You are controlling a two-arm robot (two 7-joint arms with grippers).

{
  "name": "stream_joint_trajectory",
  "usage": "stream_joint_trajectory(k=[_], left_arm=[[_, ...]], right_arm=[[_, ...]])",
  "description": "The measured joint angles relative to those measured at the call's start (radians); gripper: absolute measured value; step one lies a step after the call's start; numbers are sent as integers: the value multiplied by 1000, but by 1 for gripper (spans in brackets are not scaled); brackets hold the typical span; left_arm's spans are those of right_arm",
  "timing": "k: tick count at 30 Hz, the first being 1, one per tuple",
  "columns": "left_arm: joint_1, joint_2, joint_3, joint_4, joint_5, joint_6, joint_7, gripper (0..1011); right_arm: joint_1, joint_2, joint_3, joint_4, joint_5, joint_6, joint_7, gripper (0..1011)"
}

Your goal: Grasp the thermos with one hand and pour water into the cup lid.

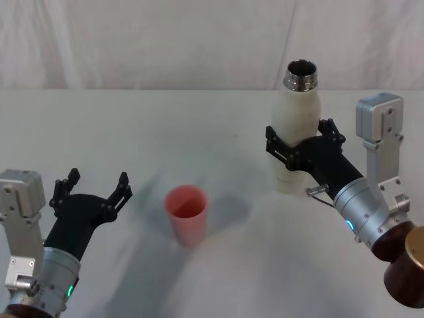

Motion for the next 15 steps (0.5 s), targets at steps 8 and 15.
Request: stream_joint_trajectory(k=[8,15], left_arm=[[0,0,0,0,0,0,0,1001],[0,0,0,0,0,0,0,1001]], right_arm=[[0,0,1,0,0,-1,0,960],[-1,0,1,0,0,-1,-1,960]])
